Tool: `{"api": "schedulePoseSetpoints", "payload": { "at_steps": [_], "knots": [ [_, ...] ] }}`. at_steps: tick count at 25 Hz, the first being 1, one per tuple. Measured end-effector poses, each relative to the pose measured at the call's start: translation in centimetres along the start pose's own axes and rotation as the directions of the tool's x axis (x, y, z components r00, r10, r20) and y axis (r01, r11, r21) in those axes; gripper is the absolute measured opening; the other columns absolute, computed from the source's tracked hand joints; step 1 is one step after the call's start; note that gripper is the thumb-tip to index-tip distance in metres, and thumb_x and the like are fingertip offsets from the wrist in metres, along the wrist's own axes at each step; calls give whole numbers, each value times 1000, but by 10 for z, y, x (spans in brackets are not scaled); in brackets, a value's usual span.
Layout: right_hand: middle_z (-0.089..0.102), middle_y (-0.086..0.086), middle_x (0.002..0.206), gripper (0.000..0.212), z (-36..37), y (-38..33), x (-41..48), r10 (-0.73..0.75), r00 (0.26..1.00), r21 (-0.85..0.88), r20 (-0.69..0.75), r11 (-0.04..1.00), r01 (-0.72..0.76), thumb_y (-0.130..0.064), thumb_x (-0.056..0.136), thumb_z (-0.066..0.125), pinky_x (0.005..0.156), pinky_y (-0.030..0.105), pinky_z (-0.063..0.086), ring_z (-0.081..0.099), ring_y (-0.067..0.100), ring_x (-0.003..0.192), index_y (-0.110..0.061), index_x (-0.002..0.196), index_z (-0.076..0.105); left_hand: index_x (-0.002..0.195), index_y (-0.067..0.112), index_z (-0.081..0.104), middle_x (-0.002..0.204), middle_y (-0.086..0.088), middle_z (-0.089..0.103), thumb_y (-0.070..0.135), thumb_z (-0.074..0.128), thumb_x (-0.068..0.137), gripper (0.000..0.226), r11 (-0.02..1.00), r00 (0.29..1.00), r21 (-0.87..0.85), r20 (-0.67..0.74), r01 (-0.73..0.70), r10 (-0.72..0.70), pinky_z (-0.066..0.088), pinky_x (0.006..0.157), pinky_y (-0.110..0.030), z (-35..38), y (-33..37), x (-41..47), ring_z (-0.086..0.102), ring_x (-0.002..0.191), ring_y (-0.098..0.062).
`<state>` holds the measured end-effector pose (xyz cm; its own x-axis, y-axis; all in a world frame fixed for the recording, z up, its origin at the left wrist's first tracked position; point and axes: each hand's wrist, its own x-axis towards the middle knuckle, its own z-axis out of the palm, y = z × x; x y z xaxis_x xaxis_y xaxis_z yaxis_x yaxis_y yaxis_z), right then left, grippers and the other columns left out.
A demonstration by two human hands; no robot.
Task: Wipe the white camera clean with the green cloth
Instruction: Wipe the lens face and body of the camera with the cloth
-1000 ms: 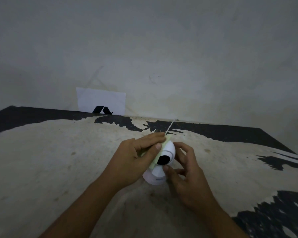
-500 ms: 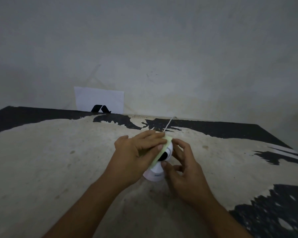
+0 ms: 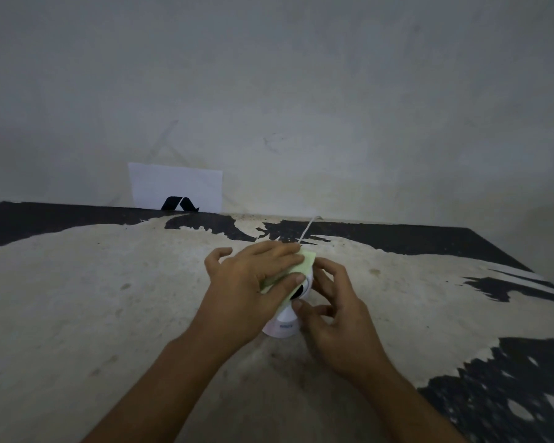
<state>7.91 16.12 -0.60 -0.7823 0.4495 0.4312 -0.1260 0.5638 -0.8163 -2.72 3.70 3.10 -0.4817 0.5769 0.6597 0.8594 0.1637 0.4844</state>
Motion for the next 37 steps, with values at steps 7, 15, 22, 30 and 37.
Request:
{"api": "schedulePoseSetpoints", "payload": {
  "at_steps": [7, 15, 22, 30, 37],
  "knots": [
    [54, -46, 112, 50, -3, -1, 0, -11, 1000, -4, 11, 1000, 11, -24, 85, 67, 75, 5, 48, 50, -20, 108, -41, 123, 40, 104, 39, 68, 115, 29, 57, 48, 62, 80, 26, 1000, 998, -5, -66, -9, 8, 31, 98, -51, -2, -5, -5, 53, 113, 7],
    [58, -25, 124, 49, -4, 0, -1, -24, 1000, -12, 2, 1000, 24, -23, 85, 67, 77, 8, 49, 52, -11, 114, -39, 123, 41, 110, 36, 63, 110, 34, 55, 41, 60, 77, 34, 937, 963, -295, -132, 189, -236, 31, 106, -38, 0, -14, -31, 52, 101, 22],
    [56, -25, 125, 51, -3, 3, -1, -20, 1000, -29, 0, 999, 20, -22, 85, 67, 76, 4, 47, 48, -18, 112, -36, 126, 39, 104, 21, 71, 92, 27, 62, 17, 66, 84, 21, 936, 932, -205, -168, 285, -320, 40, 79, 1, 9, -24, -36, 58, 77, 21],
    [50, -37, 119, 51, -1, 0, -2, -2, 1000, -33, 5, 999, 2, -23, 86, 65, 79, 1, 44, 47, -24, 107, -47, 120, 36, 110, 34, 62, 100, 22, 66, 25, 60, 87, 25, 896, 922, -347, -167, 278, -351, 52, 81, -13, 8, -15, -33, 58, 89, 20],
    [56, -31, 120, 48, -1, 0, -2, 2, 1000, 0, 10, 1000, -2, -21, 87, 65, 81, 6, 48, 51, -16, 111, -37, 125, 40, 119, 37, 54, 125, 25, 49, 32, 62, 84, 37, 993, 986, -116, -165, 8, -27, 32, 104, -51, 8, -17, -32, 45, 115, 18]
  ]
}}
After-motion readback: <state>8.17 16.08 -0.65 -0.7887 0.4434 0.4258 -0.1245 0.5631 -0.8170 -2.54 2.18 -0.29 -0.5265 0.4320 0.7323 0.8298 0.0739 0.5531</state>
